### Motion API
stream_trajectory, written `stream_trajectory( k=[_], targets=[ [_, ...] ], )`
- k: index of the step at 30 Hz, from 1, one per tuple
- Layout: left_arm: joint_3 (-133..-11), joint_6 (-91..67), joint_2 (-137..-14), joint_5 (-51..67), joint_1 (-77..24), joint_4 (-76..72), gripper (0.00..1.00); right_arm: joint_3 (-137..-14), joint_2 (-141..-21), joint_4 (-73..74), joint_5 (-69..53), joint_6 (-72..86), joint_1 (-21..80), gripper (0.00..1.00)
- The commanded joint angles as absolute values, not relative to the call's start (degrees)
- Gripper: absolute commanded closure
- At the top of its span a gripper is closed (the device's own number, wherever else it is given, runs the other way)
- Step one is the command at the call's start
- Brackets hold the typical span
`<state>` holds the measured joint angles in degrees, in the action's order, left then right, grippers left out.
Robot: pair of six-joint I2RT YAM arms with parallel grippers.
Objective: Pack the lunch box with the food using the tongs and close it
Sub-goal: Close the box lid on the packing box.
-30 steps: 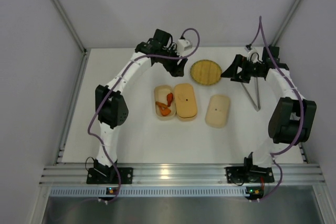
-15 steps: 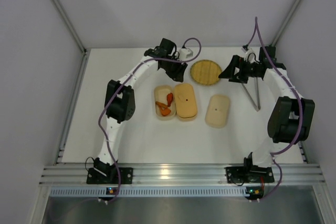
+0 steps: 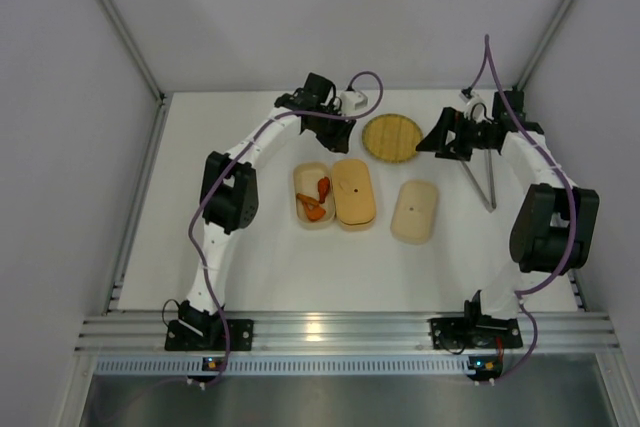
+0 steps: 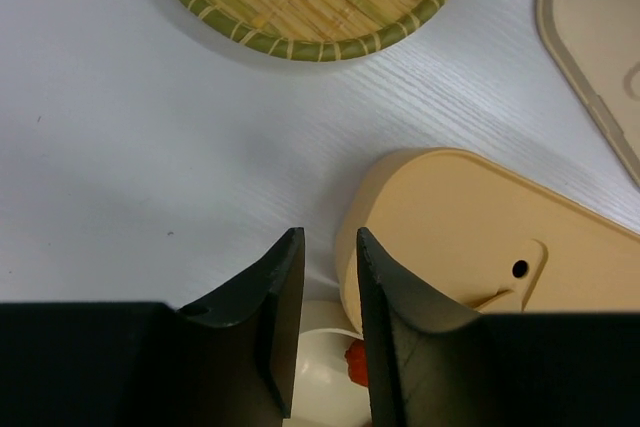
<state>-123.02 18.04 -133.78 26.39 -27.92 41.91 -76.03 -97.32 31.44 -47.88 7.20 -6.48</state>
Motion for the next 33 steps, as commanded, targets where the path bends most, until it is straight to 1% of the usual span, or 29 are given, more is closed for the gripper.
stream_trajectory(
  k=[1, 8, 14, 22, 25, 29, 30, 31, 32, 33],
  targets=[
    [-125.3, 19.3, -134.2, 32.5, -27.8, 42.9, 0.68, -75.8, -96.5, 28.1, -48.7, 6.3, -6.0, 0.11],
    [-126.6, 20.6, -135.8, 34.7, -27.8, 46.8, 0.70, -76.1, -96.9, 28.4, -49.1, 6.2, -6.0, 0.11],
    [-127.9, 21.1, -137.4, 33.9, -27.9, 47.4, 0.68, -76.2, -96.9, 28.4, -49.5, 6.2, -6.0, 0.11],
    [-129.0, 21.3, -139.0, 33.7, -27.9, 47.7, 0.69, -76.1, -97.0, 28.4, -49.5, 6.2, -6.0, 0.11],
    [-129.0, 21.3, -138.8, 34.6, -27.8, 48.0, 0.73, -76.3, -97.1, 28.5, -49.5, 6.1, -6.0, 0.10],
    [-128.9, 21.4, -138.4, 35.6, -27.9, 48.2, 0.82, -76.4, -97.3, 28.5, -49.7, 6.2, -6.0, 0.11],
    [-128.9, 21.3, -138.3, 35.7, -27.9, 48.3, 0.91, -76.4, -97.3, 28.4, -49.7, 6.2, -6.0, 0.11],
    [-128.9, 21.3, -138.4, 35.8, -27.8, 48.4, 0.96, -76.3, -97.3, 28.4, -49.7, 6.2, -6.0, 0.11],
    [-128.9, 21.3, -138.3, 35.7, -27.9, 48.5, 0.99, -76.4, -97.3, 28.4, -49.7, 6.2, -6.0, 0.11],
    [-128.9, 21.2, -138.3, 35.8, -27.9, 48.6, 1.00, -76.4, -97.3, 28.4, -49.7, 6.2, -6.0, 0.11]
  ],
)
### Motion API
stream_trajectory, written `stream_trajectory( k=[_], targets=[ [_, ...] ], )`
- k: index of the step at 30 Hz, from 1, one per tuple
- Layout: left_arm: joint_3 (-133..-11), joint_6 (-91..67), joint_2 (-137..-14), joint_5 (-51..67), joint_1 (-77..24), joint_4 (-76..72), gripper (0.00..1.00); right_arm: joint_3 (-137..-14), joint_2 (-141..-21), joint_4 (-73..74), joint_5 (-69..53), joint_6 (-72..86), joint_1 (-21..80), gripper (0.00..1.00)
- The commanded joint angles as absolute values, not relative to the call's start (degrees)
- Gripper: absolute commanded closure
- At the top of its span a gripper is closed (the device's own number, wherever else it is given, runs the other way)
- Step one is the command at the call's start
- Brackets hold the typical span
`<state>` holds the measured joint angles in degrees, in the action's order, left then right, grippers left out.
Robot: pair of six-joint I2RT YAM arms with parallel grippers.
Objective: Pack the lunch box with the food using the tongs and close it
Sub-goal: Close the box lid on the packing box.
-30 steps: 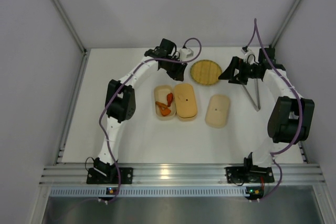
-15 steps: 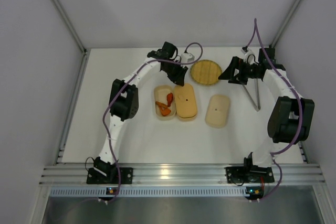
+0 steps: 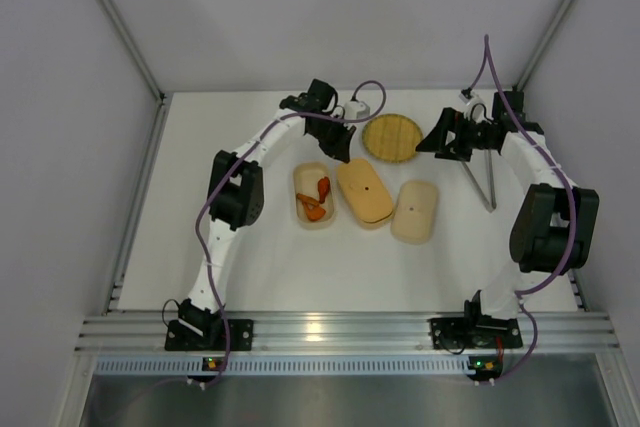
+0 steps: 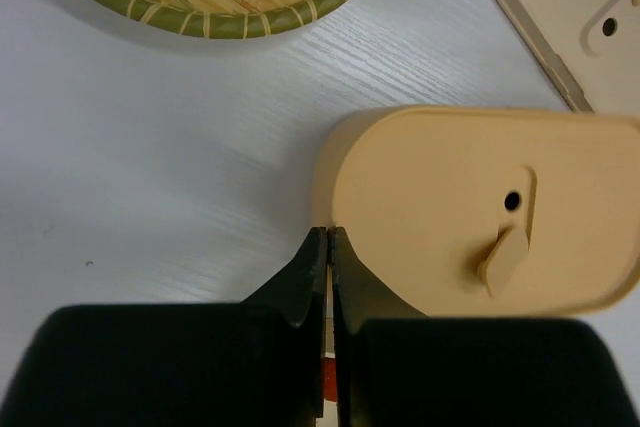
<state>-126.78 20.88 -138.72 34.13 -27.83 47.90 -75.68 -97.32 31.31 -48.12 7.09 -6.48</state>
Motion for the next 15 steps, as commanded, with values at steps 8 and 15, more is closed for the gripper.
stream_trajectory(
  k=[8, 15],
  targets=[
    [-128.9, 20.7, -138.8, 36.6, -27.8, 48.7, 1.00, -76.3, -97.4, 28.6, -49.8, 5.8, -6.0, 0.11],
    [-128.8, 20.7, -138.2, 36.6, -27.8, 48.5, 1.00, -76.2, -97.4, 28.7, -50.0, 5.5, -6.0, 0.11]
  ],
)
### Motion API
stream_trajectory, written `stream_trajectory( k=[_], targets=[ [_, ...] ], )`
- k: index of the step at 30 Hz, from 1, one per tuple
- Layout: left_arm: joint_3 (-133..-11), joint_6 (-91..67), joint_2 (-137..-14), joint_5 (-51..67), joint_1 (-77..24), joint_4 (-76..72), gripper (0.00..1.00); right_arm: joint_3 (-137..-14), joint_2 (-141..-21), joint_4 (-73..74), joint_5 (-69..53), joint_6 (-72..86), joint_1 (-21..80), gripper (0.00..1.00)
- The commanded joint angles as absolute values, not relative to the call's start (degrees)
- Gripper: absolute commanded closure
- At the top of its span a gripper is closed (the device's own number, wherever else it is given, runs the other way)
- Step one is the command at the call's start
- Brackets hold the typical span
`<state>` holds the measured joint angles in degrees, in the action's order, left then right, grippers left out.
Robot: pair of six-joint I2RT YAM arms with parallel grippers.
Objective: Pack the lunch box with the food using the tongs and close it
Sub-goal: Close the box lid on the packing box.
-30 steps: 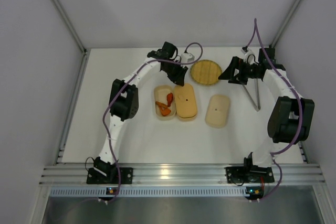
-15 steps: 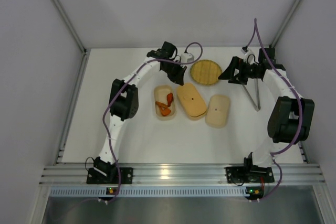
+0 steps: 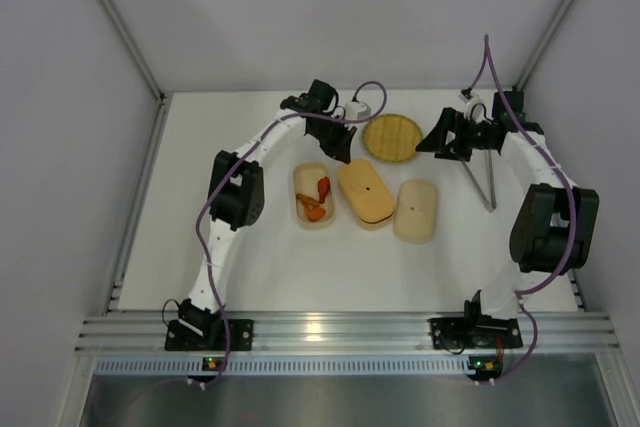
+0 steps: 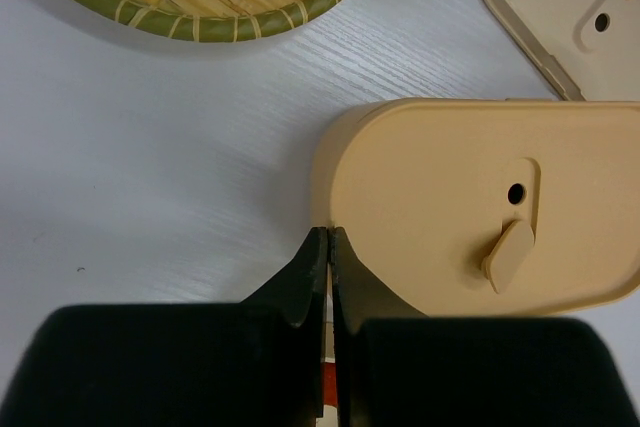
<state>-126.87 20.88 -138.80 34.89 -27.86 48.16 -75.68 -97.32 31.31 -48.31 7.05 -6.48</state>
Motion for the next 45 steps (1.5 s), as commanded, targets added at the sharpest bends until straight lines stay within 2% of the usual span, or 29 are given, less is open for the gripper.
stream_trajectory(
  k=[1, 16, 45],
  targets=[
    [-128.8, 20.7, -138.2, 36.6, -27.8, 48.5, 1.00, -76.2, -97.4, 28.7, -49.9, 5.5, -6.0, 0.11],
    [-128.6, 18.9, -137.1, 39.7, -28.0, 48.0, 1.00, -75.8, -97.1, 28.7, -50.1, 5.5, -6.0, 0.10],
    [-125.4, 22.2, -138.4, 36.6, -28.2, 46.5, 1.00, -74.8, -96.6, 30.0, -53.1, 1.3, -6.0, 0.11]
  ],
)
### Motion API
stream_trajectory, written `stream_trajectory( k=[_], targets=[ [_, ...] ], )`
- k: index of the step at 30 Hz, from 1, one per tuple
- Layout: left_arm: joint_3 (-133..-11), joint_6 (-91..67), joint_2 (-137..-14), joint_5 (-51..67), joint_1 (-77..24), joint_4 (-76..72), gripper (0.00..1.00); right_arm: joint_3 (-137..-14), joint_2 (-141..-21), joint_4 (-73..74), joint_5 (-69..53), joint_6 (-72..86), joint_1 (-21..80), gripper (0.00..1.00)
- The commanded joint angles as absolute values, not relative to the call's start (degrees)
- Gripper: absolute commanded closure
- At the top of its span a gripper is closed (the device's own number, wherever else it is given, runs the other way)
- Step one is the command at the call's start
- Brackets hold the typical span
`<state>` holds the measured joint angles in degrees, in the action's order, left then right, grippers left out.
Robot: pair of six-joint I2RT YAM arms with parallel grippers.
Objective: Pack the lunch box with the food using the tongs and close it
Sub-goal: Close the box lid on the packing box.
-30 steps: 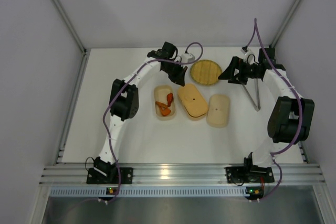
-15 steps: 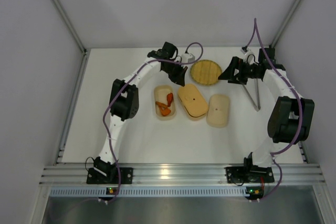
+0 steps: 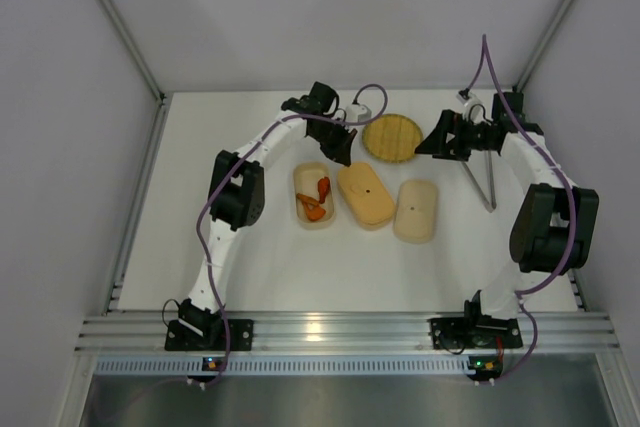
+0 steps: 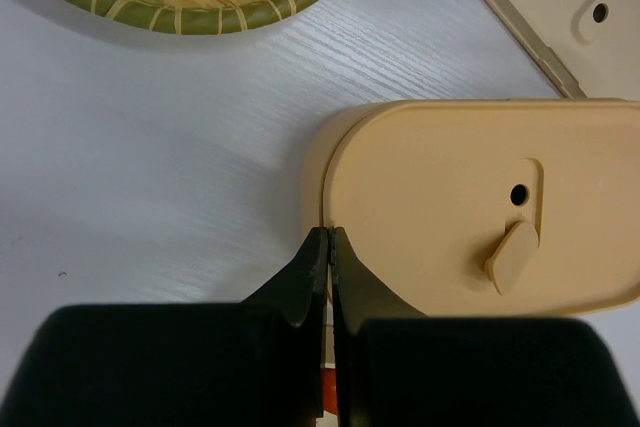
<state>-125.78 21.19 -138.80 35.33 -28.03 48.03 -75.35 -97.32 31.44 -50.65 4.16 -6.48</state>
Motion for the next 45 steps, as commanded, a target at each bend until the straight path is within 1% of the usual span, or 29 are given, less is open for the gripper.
stream_trajectory(
  k=[1, 3, 6, 7, 9, 10, 12, 14, 16, 20, 28, 32, 36, 45],
  targets=[
    [-125.4, 22.1, -138.4, 36.6, -28.3, 46.4, 1.00, -74.7, -96.4, 29.8, -53.9, 0.9, -5.9, 0.12],
    [-125.4, 21.7, -138.7, 36.7, -28.3, 46.0, 1.00, -73.9, -95.5, 29.8, -54.3, -1.6, -5.6, 0.13],
    [-124.9, 21.0, -138.8, 36.7, -28.3, 44.7, 1.00, -72.9, -94.1, 29.7, -54.6, -5.0, -4.7, 0.19],
    [-124.3, 20.7, -138.7, 36.7, -28.3, 44.3, 1.00, -72.6, -93.9, 29.8, -54.9, -6.4, -4.4, 0.26],
    [-123.8, 20.7, -138.6, 36.7, -28.4, 43.4, 1.00, -71.5, -92.7, 30.6, -54.8, -10.7, -3.2, 0.33],
    [-123.8, 20.6, -138.7, 36.6, -28.6, 43.3, 1.00, -71.1, -92.4, 30.9, -54.5, -12.4, -1.9, 0.38],
    [-123.7, 20.6, -138.8, 36.6, -28.6, 43.2, 1.00, -71.1, -92.2, 33.7, -53.5, -16.7, -0.4, 0.42],
    [-123.6, 20.6, -138.8, 36.6, -28.6, 43.3, 1.00, -71.4, -92.2, 35.3, -50.6, -19.1, 3.6, 0.48],
    [-123.6, 20.6, -138.7, 36.6, -28.6, 43.3, 1.00, -71.1, -92.1, 35.3, -48.0, -19.7, 7.2, 0.50],
    [-123.5, 20.4, -138.4, 36.6, -28.6, 43.3, 1.00, -69.5, -91.9, 33.0, -43.3, -19.8, 12.2, 0.51],
    [-123.0, 19.4, -138.3, 36.7, -28.6, 43.1, 1.00, -63.0, -93.0, 24.6, -37.4, -19.7, 19.1, 0.57],
    [-123.0, 19.4, -138.6, 36.7, -28.5, 42.9, 1.00, -60.4, -94.7, 21.5, -33.1, -20.1, 21.7, 0.58],
    [-122.5, 19.4, -138.8, 36.8, -28.6, 42.9, 1.00, -59.9, -97.9, 19.3, -28.8, -18.4, 22.3, 0.61],
    [-121.0, 18.5, -139.0, 37.1, -28.6, 41.4, 1.00, -59.9, -100.4, 19.9, -23.7, -18.0, 24.3, 0.64]
  ],
)
